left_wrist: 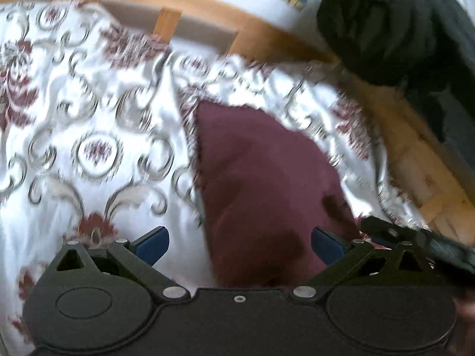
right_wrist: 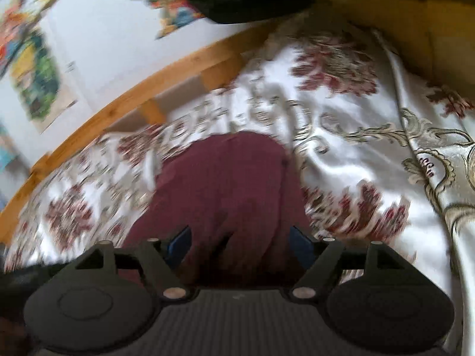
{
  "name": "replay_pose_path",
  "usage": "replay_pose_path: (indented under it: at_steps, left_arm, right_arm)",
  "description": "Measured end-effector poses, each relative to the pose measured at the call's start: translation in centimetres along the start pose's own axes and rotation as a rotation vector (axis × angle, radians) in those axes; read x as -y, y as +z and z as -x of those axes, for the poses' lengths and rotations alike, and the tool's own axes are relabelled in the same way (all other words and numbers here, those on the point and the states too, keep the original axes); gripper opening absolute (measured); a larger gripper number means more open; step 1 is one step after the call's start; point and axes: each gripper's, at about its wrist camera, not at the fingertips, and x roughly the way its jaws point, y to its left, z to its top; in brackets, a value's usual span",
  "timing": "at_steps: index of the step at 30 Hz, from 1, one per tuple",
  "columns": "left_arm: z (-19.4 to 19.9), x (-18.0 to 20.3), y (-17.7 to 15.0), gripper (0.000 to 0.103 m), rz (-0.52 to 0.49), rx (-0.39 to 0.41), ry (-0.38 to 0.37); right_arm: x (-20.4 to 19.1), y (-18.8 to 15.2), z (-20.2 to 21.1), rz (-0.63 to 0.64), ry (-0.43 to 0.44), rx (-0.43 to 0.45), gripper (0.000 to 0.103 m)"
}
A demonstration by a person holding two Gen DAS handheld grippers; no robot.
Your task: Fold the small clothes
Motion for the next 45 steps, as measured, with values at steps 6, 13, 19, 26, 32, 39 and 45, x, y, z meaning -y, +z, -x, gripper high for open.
replay_pose_path:
  at_steps: [6, 13, 19, 26, 32, 39, 45]
  left_arm:
    - [0.0, -1.0, -0.6, 0.102, 0.039, -0.036, 0.009]
    - [0.1, -0.8, -0.4, 0.102, 0.027, -0.033, 0.021]
    - [0.2, -0.3, -0.6, 0.102, -0.013, -0.045, -0.011]
    - [-0.7, 0.2, -0.9, 0.102, -0.016, -0.068, -0.008]
    - [-1.5, -0.3, -1.2, 0.102, 0.000, -0.091, 0.023]
    - [-2.4, -0.4, -1.4, 0.102, -0.009, -0.113, 0.031]
    - [-2.9, -0.7, -1.5, 0.102, 0.000, -0.130, 0.020]
  right_arm:
    - [-3.3, -2.2, 0.1, 0.202, 0.056, -0.087, 0.049]
    - [-4.5, -2.9, -0.1, 0.323, 0.041, -0.083, 0.011]
    - [-4.0, -1.6, 3.5, 0.327, 0.064, -0.071, 0.010]
    - [-2.6, -2.5, 1.9, 0.320, 0.029, -0.182, 0.013]
    - [-0.5, -1.3, 2.6, 0.194, 0.081, -0.132, 0.047]
    - [3.7, 0.8, 2.3, -0.042, 0.094, 0.015, 0.065]
    - [5.5, 3.1, -2.7, -0.061, -0.013, 0.111, 0.046]
